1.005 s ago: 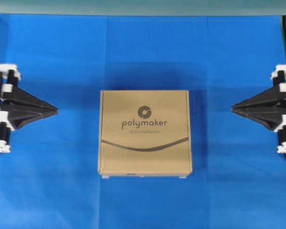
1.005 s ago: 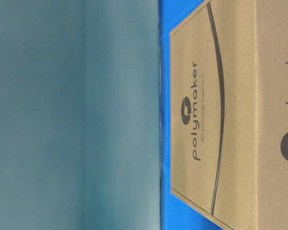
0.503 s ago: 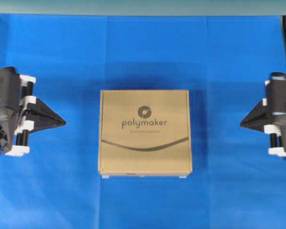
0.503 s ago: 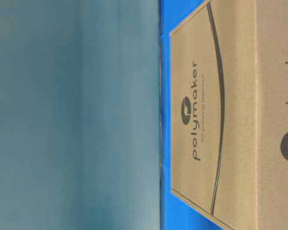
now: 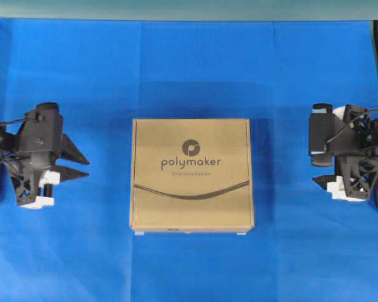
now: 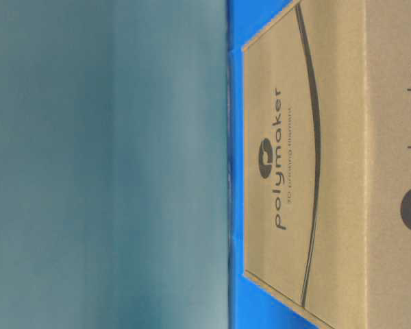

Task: Lift up the cardboard box by clamping it between your arms.
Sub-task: 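Move both grippers inward to press against the box's left and right sides, then squeeze the box between both grippers and begin raising it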

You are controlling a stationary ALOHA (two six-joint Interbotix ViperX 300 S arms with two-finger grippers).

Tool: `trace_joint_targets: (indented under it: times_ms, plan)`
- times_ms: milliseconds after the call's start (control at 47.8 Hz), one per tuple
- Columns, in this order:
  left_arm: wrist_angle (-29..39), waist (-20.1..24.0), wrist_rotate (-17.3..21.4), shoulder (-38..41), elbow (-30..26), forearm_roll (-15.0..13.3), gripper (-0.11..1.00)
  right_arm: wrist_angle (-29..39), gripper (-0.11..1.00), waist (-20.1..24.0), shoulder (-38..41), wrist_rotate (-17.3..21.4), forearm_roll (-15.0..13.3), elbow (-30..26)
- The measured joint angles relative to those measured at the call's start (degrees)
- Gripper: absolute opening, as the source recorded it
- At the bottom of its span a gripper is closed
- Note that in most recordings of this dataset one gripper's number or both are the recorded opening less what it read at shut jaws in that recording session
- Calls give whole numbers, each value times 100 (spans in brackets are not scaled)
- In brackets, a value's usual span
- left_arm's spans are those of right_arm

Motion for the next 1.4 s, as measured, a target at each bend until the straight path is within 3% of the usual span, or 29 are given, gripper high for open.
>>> trace_joint_targets:
  times_ms: [63,126,188,419,775,1403]
  plan:
    - [-44,0,0,141,9,0,63,-9,98,0,79,0,9,0]
    - [-167,9,-62,272,26,-9,79,-53,99,0,167,-9,9,0]
    - [-360,62,-97,413,44,0,88,-149,99,0,237,0,0,-9]
    - [-1230,308,-114,1107,105,0,87,-1046,99,-9,791,-9,0,0]
    - [-1362,369,-176,2197,-290,0,87,-2127,99,-9,2136,-18,0,-396]
    - [-1239,334,-53,2936,-967,-9,87,-2399,99,35,3146,-185,-26,-1081]
